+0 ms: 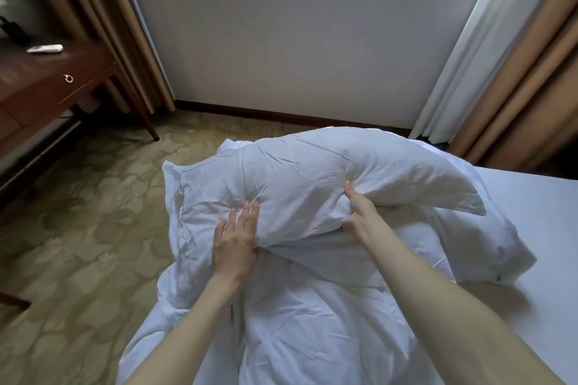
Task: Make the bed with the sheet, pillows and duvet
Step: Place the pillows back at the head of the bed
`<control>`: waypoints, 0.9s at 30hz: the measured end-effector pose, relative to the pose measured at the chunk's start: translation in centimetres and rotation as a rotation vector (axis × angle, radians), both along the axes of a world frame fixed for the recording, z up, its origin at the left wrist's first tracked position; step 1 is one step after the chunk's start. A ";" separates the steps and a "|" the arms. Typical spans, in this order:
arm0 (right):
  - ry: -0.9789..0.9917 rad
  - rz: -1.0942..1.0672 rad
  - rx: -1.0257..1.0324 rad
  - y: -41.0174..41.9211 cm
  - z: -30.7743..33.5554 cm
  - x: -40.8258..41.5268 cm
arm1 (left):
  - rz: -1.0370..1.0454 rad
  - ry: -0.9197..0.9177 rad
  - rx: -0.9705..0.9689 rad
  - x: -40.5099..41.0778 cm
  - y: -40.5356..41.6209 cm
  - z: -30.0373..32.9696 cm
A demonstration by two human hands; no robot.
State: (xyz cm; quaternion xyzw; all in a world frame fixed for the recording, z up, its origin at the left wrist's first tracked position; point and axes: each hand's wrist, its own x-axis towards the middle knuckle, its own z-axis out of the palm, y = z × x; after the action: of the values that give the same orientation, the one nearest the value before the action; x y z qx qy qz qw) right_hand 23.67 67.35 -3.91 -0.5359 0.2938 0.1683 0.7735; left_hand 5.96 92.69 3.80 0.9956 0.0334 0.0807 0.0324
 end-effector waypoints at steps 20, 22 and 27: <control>-0.127 0.483 -0.052 -5.5 23.5 -17.5 | -0.146 -0.113 -0.239 -4.8 -4.7 15.0; -0.147 0.557 -0.138 -7.5 23.8 -19.4 | -0.162 -0.043 -0.225 -5.3 -6.1 15.5; -0.152 0.735 -0.219 -13.2 24.8 -23.7 | -0.165 0.024 -0.266 -7.0 -9.5 15.9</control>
State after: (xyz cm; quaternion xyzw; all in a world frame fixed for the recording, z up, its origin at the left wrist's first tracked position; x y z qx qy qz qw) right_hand -0.04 54.13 20.88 -0.6958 0.0403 0.3617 0.6192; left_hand -1.02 83.17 19.74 0.9828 -0.0376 0.0609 0.1701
